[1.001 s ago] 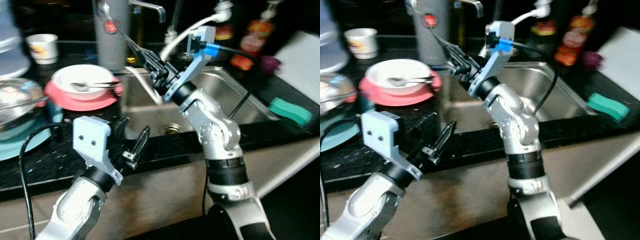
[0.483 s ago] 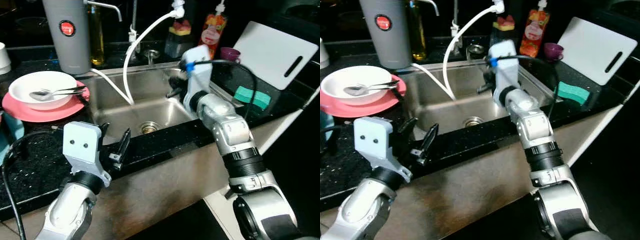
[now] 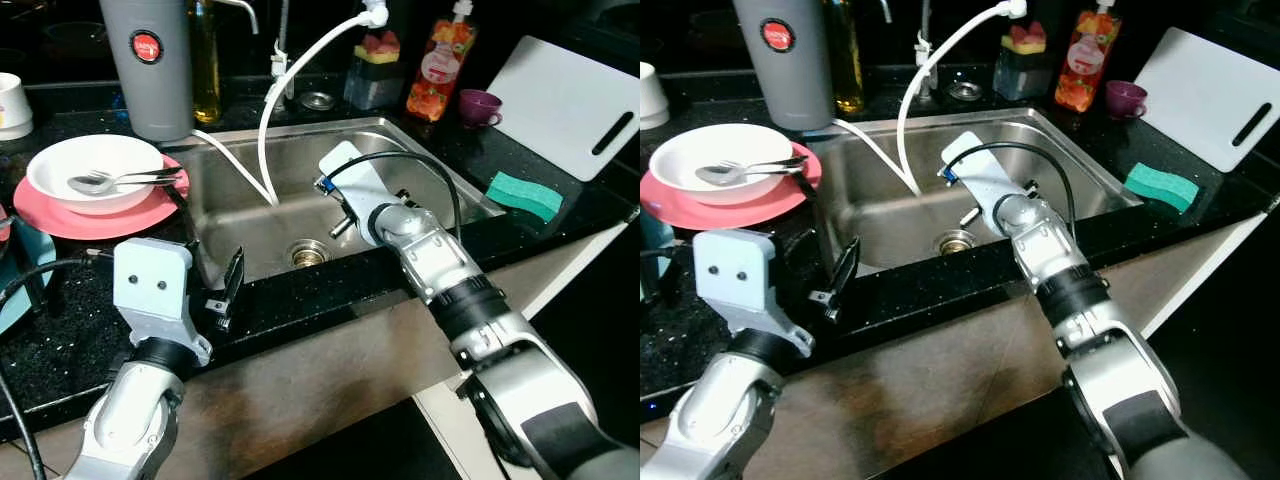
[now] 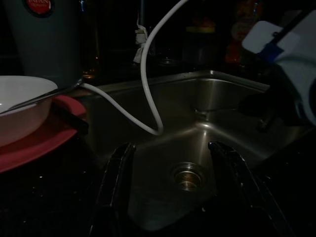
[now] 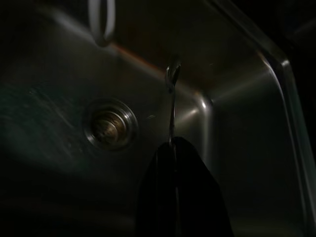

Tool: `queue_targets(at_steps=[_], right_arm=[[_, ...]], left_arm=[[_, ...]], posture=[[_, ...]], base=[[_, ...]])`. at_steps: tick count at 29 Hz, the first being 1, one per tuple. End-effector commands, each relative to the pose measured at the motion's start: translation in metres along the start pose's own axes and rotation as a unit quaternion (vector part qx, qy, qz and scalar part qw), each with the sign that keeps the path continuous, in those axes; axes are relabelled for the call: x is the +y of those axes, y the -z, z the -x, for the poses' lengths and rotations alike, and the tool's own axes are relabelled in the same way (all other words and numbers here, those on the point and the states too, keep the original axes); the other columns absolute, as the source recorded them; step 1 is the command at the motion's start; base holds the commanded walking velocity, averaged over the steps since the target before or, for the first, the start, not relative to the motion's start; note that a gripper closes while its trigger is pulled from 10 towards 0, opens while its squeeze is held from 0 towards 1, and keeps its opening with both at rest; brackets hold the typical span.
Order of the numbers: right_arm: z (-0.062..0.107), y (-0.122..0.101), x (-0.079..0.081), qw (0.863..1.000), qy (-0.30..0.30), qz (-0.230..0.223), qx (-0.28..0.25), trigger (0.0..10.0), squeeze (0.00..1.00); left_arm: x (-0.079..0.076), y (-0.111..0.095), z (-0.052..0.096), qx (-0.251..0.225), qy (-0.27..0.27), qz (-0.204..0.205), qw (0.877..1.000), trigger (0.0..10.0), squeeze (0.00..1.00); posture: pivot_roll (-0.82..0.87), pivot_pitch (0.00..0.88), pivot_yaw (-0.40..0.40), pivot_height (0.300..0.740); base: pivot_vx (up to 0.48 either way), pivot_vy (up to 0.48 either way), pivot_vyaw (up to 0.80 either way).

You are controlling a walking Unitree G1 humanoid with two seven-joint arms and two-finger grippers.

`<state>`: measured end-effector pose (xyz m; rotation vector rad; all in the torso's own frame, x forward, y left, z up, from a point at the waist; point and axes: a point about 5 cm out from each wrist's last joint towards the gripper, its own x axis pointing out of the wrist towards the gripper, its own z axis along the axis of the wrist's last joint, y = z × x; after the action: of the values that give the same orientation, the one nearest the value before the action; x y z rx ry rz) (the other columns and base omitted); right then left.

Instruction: Kitchen organization

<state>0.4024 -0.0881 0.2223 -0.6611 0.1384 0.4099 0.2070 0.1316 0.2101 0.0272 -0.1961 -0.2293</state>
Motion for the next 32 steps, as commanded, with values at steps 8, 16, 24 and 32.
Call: queue_targets(at_steps=[8,16,24,32], right_arm=[[-0.006,0.001,-0.004,1.0,0.019,-0.018,-0.005,10.0,1.0],[0.009,-0.039,-0.02,0.953,-0.006,-0.215,-0.212,10.0,0.0],[0.028,-0.055,-0.024,0.887,-0.064,-0.321,-0.326,10.0,0.0],[0.029,-0.059,-0.017,0.875,-0.086,-0.323,-0.351,10.0,0.0]], left_arm=[[-0.005,0.0,0.002,0.006,0.002,-0.002,1.0,10.0,0.0],[-0.007,0.0,0.001,0.004,0.001,0.004,1.0,10.0,0.0],[-0.007,0.002,0.0,0.005,0.011,0.009,1.0,10.0,0.0],[0.003,0.007,0.004,0.021,0.026,0.001,0.999,10.0,0.0]], posture=[[0.18,0.046,-0.118,0.74],[0.16,0.046,-0.108,0.74],[0.17,0.037,-0.1,0.74],[0.18,0.027,-0.1,0.74]], base=[[0.0,0.0,0.0],[0.0,0.0,0.0],[0.0,0.0,0.53],[0.0,0.0,0.72]])
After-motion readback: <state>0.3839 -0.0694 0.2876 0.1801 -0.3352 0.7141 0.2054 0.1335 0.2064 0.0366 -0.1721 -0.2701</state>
